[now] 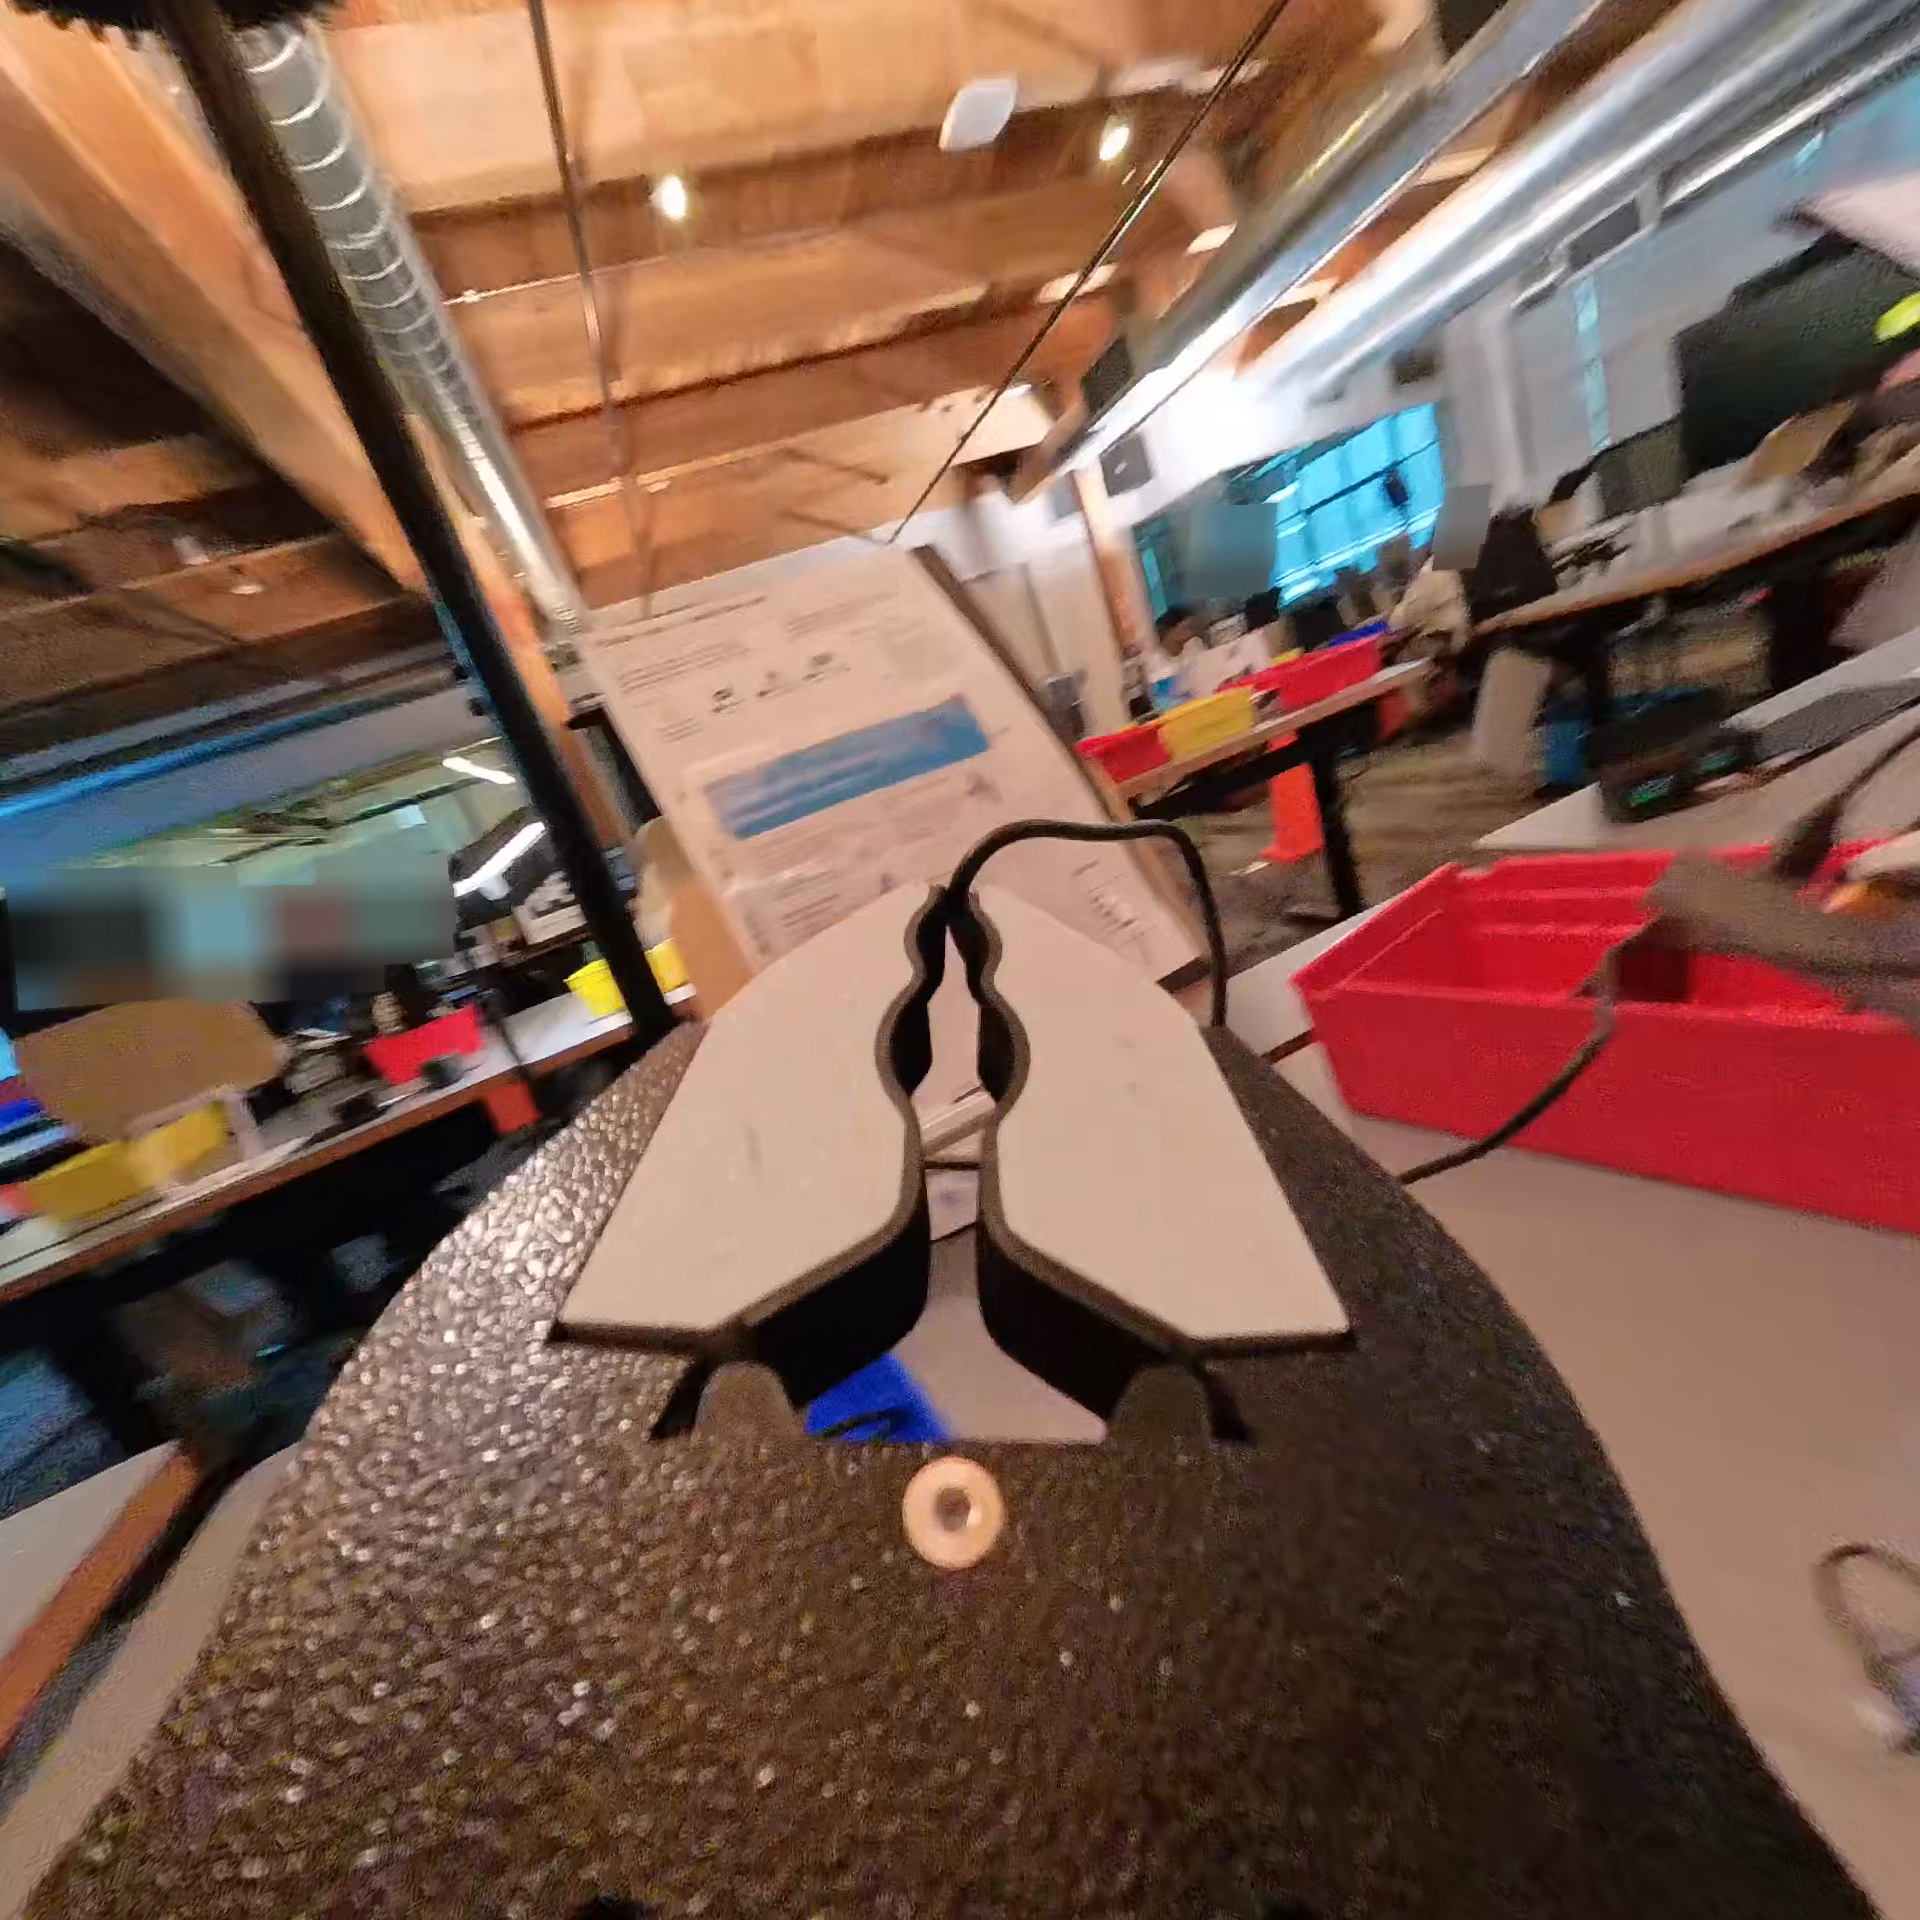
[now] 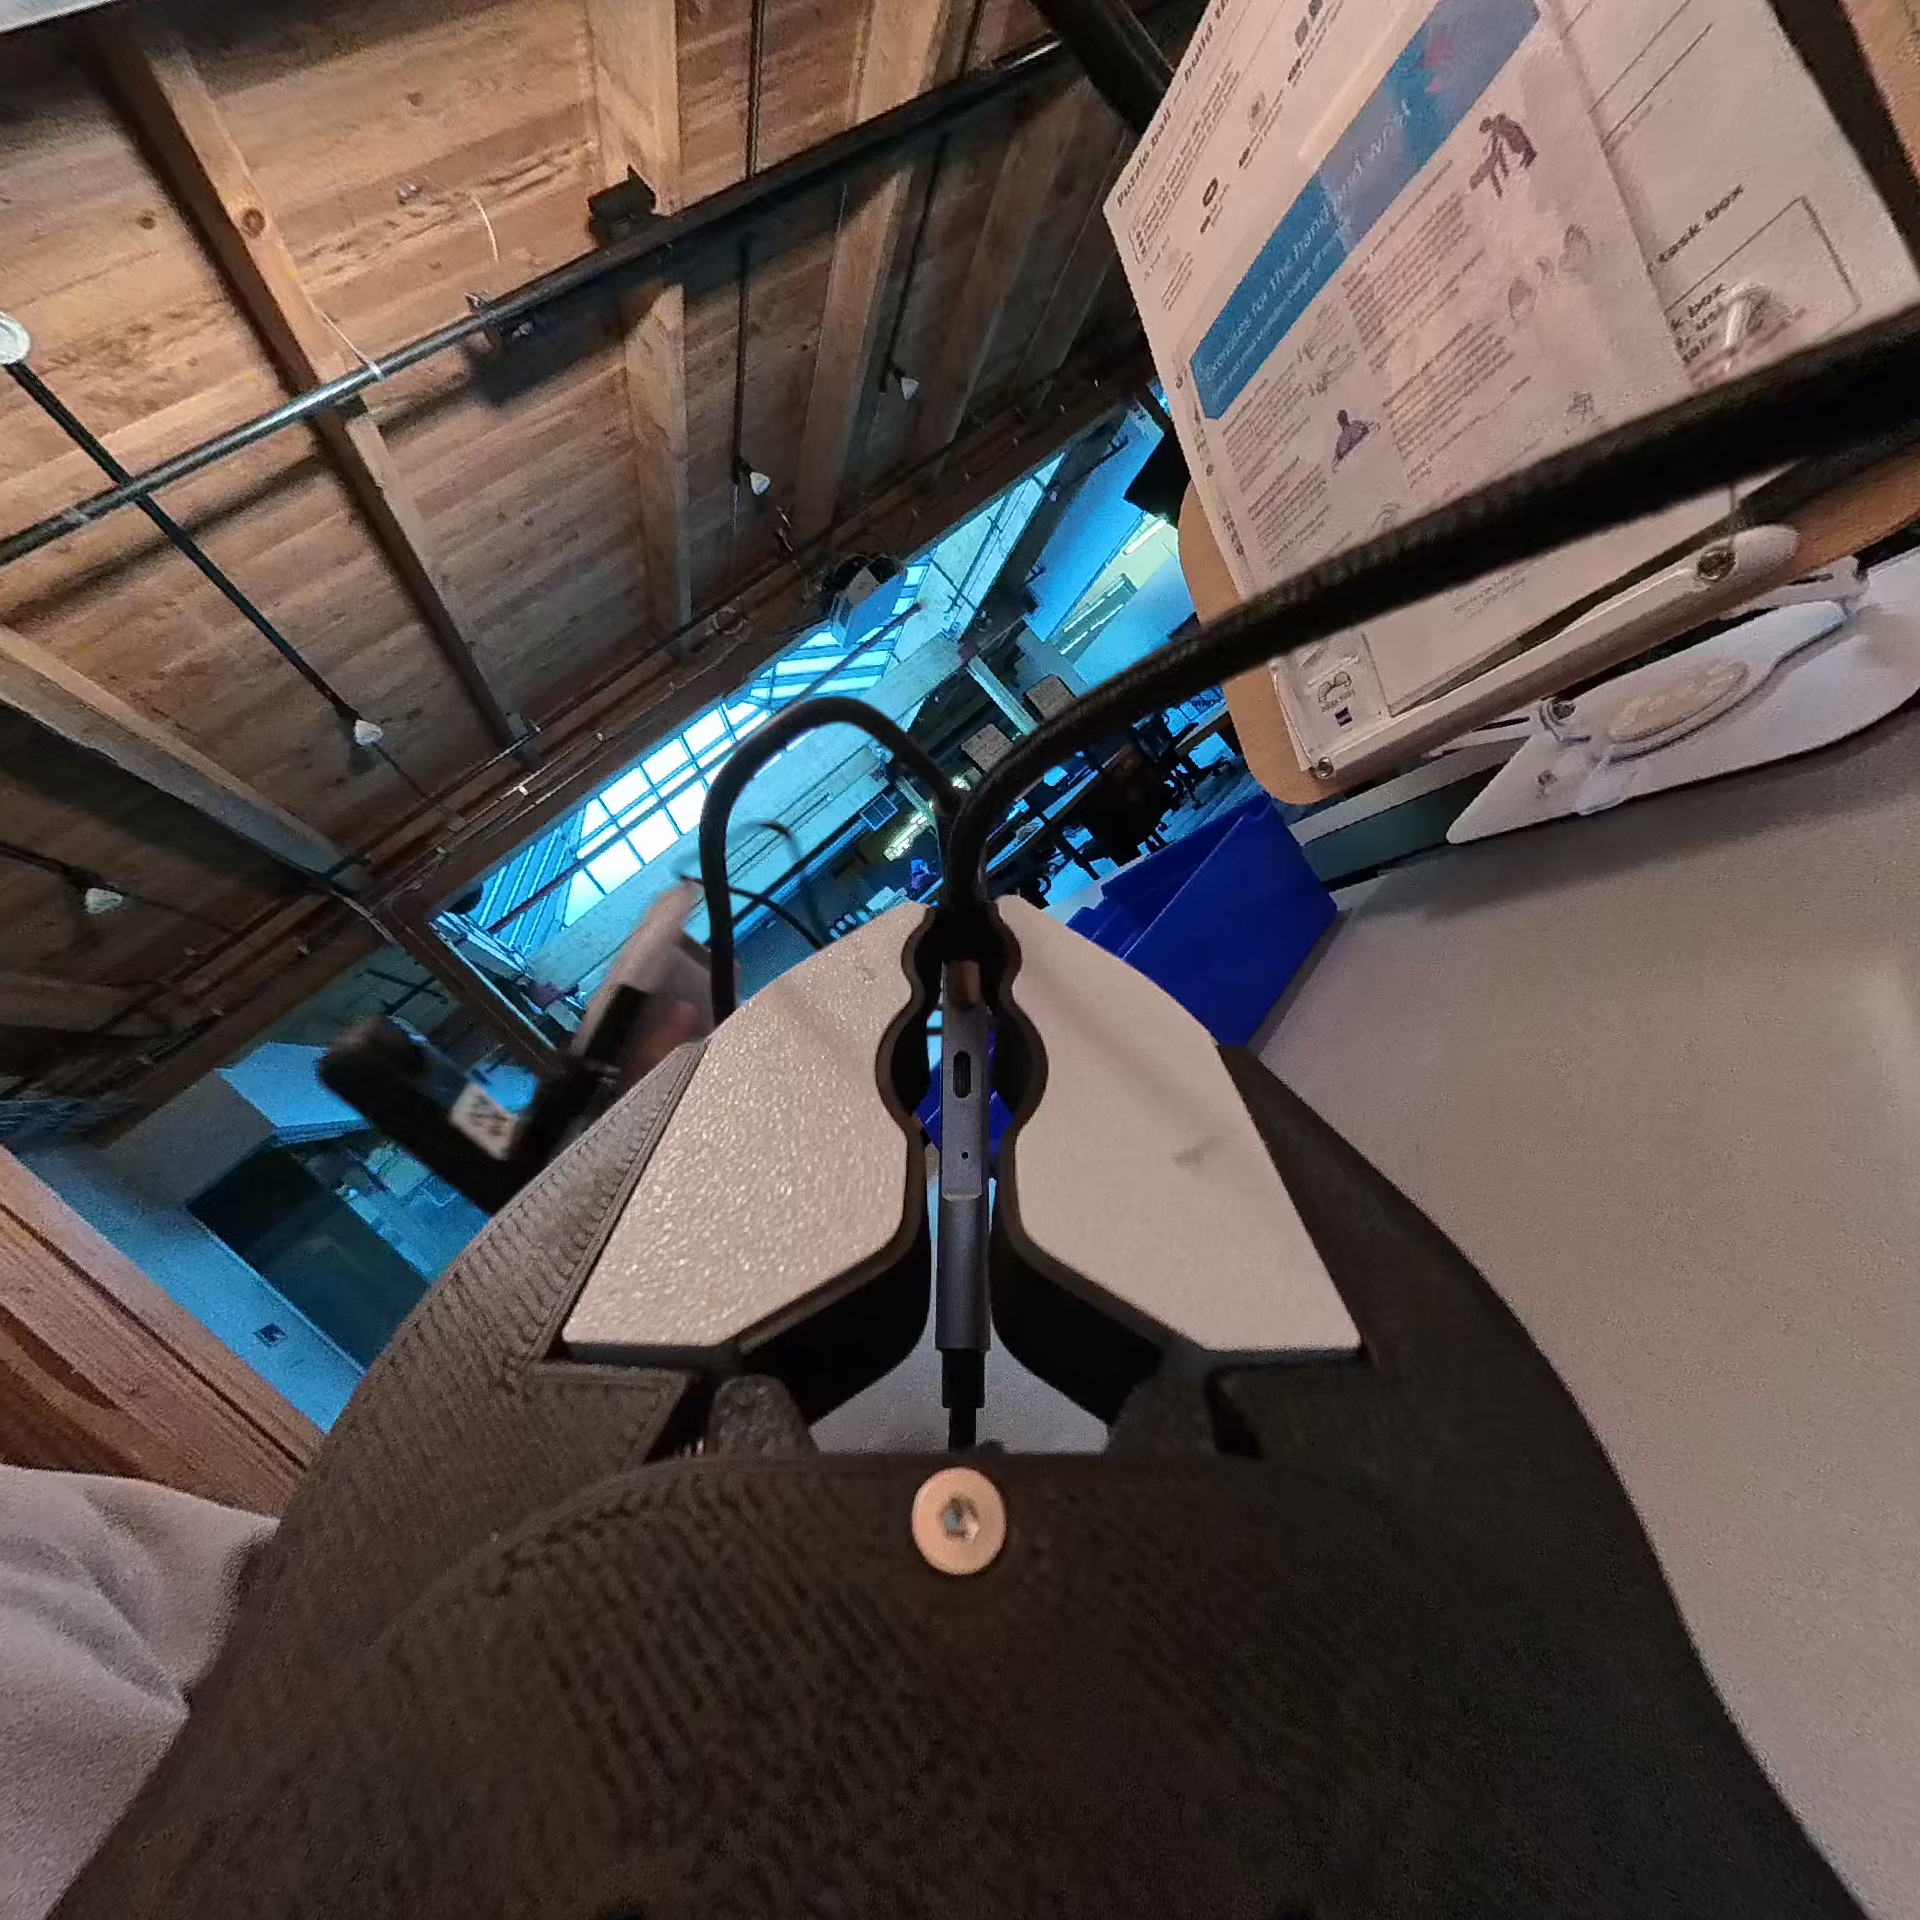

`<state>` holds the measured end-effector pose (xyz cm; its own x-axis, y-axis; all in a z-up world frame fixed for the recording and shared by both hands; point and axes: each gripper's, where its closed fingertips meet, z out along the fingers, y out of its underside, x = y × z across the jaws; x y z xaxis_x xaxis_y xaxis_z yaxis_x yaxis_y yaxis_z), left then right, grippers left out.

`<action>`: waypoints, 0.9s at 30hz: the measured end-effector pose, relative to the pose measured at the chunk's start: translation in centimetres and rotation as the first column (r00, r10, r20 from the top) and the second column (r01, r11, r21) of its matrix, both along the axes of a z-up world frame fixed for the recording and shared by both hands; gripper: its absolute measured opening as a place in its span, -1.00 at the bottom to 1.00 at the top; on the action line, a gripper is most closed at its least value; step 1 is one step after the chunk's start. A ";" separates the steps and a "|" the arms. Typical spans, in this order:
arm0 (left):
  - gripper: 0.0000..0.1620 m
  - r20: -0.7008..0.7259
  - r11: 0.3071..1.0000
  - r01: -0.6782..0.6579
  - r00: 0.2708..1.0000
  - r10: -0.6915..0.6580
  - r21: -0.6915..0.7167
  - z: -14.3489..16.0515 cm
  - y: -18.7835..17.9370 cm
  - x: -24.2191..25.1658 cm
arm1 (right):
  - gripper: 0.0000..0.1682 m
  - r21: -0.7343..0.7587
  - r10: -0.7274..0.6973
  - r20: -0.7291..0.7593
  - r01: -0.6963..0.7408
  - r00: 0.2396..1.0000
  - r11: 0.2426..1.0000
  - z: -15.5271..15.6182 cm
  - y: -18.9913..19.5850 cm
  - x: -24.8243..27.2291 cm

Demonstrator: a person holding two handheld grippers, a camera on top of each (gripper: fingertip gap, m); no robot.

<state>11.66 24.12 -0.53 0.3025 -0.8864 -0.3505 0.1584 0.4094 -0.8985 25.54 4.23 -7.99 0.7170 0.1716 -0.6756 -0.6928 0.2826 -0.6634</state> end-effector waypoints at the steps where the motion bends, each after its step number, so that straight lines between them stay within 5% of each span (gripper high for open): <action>1: -0.97 0.013 0.995 0.088 0.996 -0.088 -0.036 1.2 -2.3 0.6 | -0.92 0.004 0.003 -0.010 -0.003 1.000 1.000 -0.1 0.2 0.0; 4: -0.97 -0.158 0.951 0.223 0.953 -0.259 -0.215 -1.3 -6.2 4.3 | -0.92 0.025 0.005 -0.101 -0.002 0.995 1.000 -0.4 0.8 0.4; 10: -0.96 -0.518 0.949 0.075 0.823 -0.233 -0.308 -13.7 -4.9 8.4 | -0.93 0.067 -0.034 -0.278 0.055 0.960 0.996 -1.3 0.5 0.7; 11: -0.87 -0.577 0.949 0.038 0.786 -0.222 -0.314 -15.6 -4.3 8.6 | -0.92 0.090 -0.035 -0.323 0.067 0.946 0.994 -1.4 0.3 0.9; 12: -0.57 -0.613 0.948 0.005 0.762 -0.210 -0.319 -17.0 -3.8 8.6 | -0.92 0.117 -0.031 -0.369 0.079 0.929 0.990 -1.5 0.2 1.1; 18: -0.48 -0.377 0.927 0.028 0.909 -0.179 -0.374 -13.2 -6.3 5.6 | -0.92 0.190 -0.034 -0.532 0.159 0.846 0.969 -2.5 0.4 1.7; 22: -0.50 -0.394 0.872 0.248 0.816 -0.422 -0.421 -13.4 -15.8 4.4 | -0.92 0.172 -0.065 -0.587 0.202 0.807 0.964 -3.8 1.7 1.5; 27: -0.62 -0.452 0.853 0.210 0.774 -0.444 -0.478 -15.6 -18.6 5.7 | -0.92 0.128 -0.061 -0.570 0.161 0.819 0.979 -4.7 3.8 -0.5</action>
